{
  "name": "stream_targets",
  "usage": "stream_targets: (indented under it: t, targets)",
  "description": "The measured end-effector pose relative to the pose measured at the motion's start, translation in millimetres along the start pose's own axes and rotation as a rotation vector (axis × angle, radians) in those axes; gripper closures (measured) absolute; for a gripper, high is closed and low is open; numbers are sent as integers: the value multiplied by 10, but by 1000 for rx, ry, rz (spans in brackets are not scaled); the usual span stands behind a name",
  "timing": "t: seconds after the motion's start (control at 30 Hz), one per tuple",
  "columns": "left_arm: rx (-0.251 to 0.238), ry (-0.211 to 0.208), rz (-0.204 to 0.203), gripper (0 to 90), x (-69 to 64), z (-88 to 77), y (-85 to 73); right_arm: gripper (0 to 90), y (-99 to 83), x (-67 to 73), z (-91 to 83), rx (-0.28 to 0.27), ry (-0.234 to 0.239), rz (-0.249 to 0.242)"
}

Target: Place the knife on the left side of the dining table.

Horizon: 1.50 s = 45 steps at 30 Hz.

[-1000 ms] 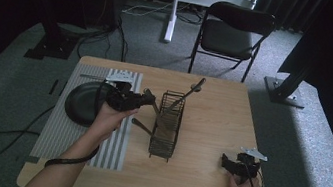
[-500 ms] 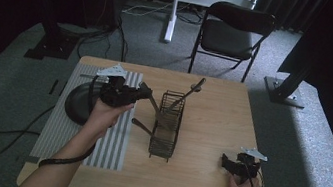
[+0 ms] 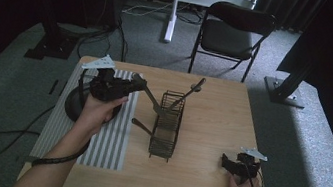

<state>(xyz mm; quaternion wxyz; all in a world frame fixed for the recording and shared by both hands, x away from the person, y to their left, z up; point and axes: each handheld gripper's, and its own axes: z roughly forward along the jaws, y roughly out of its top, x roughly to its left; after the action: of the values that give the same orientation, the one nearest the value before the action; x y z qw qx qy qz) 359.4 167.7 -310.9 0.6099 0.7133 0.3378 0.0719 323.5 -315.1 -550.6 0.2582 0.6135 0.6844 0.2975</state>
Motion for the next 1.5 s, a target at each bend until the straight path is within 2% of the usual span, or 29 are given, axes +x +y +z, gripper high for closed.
stream_targets:
  t: [0.2, 0.6, 0.63, 0.83, 1.33, 1.5]
  targets:
    - [-34, 32, 6, 841, 31, -193, 67, 112, 0, 0, 0, 0, 0, 0]
    - [-74, 104, -18, 841, 171, -496, 49, 112, 0, 1, 0, 0, 0, 0]
    - [-78, 123, -30, 841, 223, -584, 8, 113, 0, 0, 0, 0, 0, 0]
    - [-77, 164, -58, 841, 320, -729, -135, 113, 0, 0, 0, 0, 0, 0]
    - [-90, 231, -136, 841, 511, -1038, -548, 112, 0, 1, 0, 1, 0, 1]
    - [-84, 241, -161, 841, 557, -1091, -660, 112, 0, 2, 1, 0, 0, 1]
